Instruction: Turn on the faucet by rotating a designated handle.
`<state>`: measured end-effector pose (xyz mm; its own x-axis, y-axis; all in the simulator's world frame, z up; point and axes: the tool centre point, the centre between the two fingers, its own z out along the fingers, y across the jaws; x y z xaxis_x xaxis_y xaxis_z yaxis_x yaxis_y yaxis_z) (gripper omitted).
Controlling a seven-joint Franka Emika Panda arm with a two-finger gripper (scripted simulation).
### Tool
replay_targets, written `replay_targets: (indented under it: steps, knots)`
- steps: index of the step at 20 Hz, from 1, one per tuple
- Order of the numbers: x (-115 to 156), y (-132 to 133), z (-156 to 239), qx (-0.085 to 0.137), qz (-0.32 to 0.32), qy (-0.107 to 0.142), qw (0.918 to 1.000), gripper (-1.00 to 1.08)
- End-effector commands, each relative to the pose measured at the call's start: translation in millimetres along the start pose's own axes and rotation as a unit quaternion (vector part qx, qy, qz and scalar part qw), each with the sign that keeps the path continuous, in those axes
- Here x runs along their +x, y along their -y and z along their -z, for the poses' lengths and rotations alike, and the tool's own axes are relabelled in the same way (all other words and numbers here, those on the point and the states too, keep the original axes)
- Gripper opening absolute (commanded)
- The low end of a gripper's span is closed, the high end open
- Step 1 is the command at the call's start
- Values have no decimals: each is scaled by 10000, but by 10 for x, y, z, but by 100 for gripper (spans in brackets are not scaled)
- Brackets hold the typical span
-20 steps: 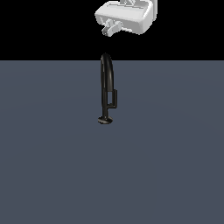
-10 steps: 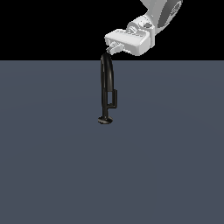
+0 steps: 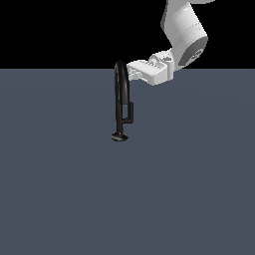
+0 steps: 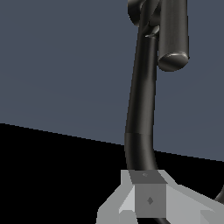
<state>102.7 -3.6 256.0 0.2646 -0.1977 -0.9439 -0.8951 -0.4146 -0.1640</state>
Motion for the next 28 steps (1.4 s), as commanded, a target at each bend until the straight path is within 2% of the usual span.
replay_targets:
  steps: [1,8,15,21,28]
  knots:
    - [184,35,-7,191,-188,228,9994,-100]
    - [675,96,-63,690,-682,804,9920,-100]
    - [1025,119,-143,1040,-1032,1203,9819,-100]
    - [1168,124,-188,1181,-1173,1362,9766,-100]
    - [1171,126,-197,1184,-1173,1362,9766,-100]
